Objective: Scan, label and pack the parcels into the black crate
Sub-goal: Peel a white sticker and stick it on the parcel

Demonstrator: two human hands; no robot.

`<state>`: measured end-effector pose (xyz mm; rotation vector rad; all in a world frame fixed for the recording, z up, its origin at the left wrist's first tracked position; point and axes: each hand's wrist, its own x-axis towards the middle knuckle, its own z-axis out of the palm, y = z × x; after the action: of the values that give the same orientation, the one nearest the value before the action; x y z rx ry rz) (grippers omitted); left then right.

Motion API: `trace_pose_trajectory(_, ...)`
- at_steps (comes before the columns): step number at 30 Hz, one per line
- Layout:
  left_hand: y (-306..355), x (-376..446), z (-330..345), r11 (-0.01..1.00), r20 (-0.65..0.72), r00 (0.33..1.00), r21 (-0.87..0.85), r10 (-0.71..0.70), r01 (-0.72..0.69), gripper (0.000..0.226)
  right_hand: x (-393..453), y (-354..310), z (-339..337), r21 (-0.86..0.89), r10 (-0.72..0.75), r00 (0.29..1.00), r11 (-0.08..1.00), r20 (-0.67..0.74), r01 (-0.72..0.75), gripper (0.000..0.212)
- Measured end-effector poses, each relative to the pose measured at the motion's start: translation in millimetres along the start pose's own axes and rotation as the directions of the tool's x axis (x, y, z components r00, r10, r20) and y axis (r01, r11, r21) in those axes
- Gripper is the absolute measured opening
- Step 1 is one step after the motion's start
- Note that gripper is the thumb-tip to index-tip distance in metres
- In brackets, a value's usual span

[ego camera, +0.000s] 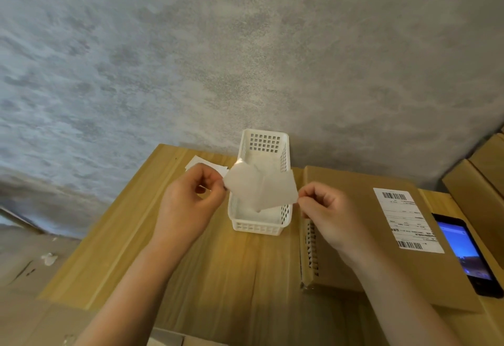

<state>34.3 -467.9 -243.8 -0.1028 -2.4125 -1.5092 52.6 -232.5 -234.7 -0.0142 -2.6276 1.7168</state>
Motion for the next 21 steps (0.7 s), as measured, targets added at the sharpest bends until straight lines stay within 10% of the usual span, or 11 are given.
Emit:
trace_pose_trajectory(9, -35.2, 18.9, -44.1, 0.987, -0.236, 0.959, -0.048, -0.158, 0.151, 0.005, 23.6, 9.4, -0.4, 0.046, 0.122, 0.973, 0.992, -0.194, -0.116, 0.025)
trace_pose_trajectory(21, -45.7, 18.3, -46.4, 0.989, -0.158, 0.984, 0.106, -0.084, 0.101, 0.015, 83.7, -8.1, 58.8, -0.624, -0.022, 1.0, 0.781, -0.008, 0.012, 0.013)
